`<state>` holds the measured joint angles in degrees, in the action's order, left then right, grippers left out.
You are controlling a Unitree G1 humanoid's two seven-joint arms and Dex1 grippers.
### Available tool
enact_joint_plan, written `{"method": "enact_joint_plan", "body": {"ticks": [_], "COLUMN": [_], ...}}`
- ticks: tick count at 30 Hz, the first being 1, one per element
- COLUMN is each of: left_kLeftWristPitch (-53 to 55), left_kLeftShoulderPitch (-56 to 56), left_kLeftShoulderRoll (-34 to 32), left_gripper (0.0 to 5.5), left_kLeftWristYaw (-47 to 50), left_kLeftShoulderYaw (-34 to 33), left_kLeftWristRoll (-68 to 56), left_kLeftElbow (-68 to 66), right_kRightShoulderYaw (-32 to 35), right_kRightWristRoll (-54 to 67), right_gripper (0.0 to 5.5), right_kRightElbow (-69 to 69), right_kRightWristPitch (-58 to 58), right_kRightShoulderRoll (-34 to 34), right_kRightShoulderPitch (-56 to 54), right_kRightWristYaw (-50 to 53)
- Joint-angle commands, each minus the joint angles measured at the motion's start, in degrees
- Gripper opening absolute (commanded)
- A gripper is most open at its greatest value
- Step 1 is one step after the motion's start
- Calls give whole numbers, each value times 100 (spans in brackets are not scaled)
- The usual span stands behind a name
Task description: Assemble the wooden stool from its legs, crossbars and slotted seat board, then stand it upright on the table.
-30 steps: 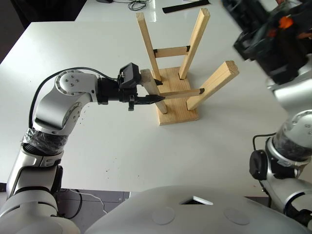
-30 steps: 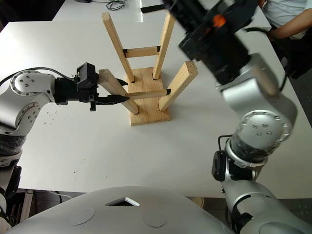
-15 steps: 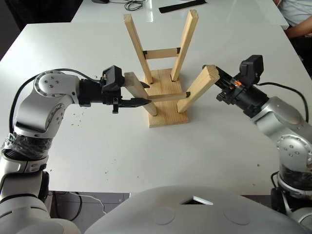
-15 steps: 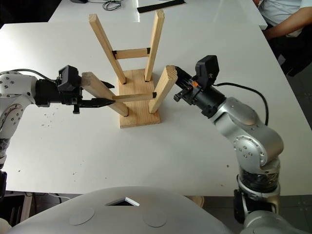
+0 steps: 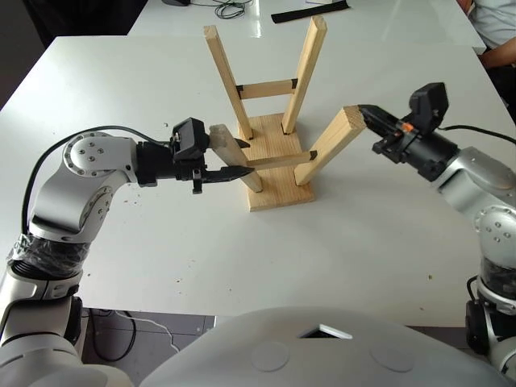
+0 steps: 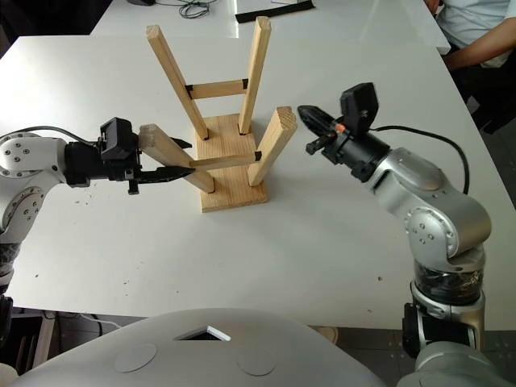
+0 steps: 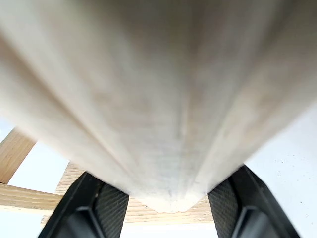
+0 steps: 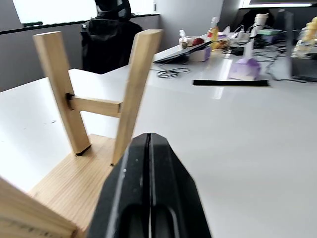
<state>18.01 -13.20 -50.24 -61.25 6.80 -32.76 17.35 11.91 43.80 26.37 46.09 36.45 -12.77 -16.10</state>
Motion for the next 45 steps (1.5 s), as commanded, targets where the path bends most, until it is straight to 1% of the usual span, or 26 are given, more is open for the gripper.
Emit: {"method": "enact_joint_plan", "body": {"ticks": [1, 4, 6, 8, 9, 12, 15, 19, 21, 23, 25, 27, 31, 36, 38, 41, 42, 45], "left_kLeftWristPitch": [424, 414, 420, 433, 429, 362, 278, 104, -118, -288, -206, -106, 99, 348, 387, 396, 408, 410], "left_kLeftShoulderPitch": [806, 715, 617, 548, 559, 647, 671, 706, 687, 541, 380, 281, 491, 784, 851, 858, 828, 661], "left_kLeftShoulderRoll": [-75, -61, -41, -8, -1, -11, -22, -88, -104, 18, 106, 240, 333, 328, 336, 364, 342, 253], "left_gripper": [204, 204, 204, 204, 204, 204, 204, 204, 204, 204, 204, 204, 204, 204, 204, 204, 241, 277], "left_kLeftWristYaw": [100, 107, 73, 57, 51, -24, -215, -486, -676, -657, -615, -417, -289, -221, -280, -430, -522, -801], "left_kLeftShoulderYaw": [624, 635, 688, 747, 765, 797, 747, 578, 409, 169, -118, -396, -705, -1182, -1173, -987, -949, -807], "left_kLeftWristRoll": [706, 698, 714, 710, 692, 641, 483, 294, 194, 91, -216, -463, -677, -948, -952, -818, -804, -690], "left_kLeftElbow": [-364, -465, -519, -530, -512, -442, -334, -281, -362, -478, -442, -412, -174, 159, 272, 321, 290, 118], "right_kRightShoulderYaw": [272, -293, -1081, -1515, -1510, -1332, -1193, -1227, -965, -631, -241, 34, 198, 423, 392, 270, 267, 278], "right_kRightWristRoll": [-123, 709, 1801, 2564, 2541, 2117, 2079, 1647, 1277, 932, 1120, 1566, 2198, 2755, 2799, 2718, 2740, 2753], "right_gripper": [0, 0, 0, 0, 0, 0, 0, 0, 0, 0, 0, 0, 0, 0, 0, 0, 0, 0], "right_kRightElbow": [-330, 783, 1914, 2513, 2459, 2056, 1938, 1871, 1410, 721, 336, 241, 245, 334, 378, 374, 357, 305], "right_kRightWristPitch": [-134, 215, 264, 227, 255, 359, 366, 279, 21, -251, -385, -415, -362, -264, -246, -259, -265, -285], "right_kRightShoulderRoll": [246, -194, -736, -1017, -1054, -863, -702, -244, -8, 55, -27, -169, -346, -186, -156, -180, -191, -175], "right_kRightShoulderPitch": [-331, 121, 448, 637, 625, 509, 527, 718, 693, 459, 166, -89, -408, -393, -357, -321, -340, -398], "right_kRightWristYaw": [-319, -519, -341, -161, -100, -206, -310, -738, -973, -1010, -1105, -1180, -1256, -1374, -1402, -1402, -1393, -1392]}}
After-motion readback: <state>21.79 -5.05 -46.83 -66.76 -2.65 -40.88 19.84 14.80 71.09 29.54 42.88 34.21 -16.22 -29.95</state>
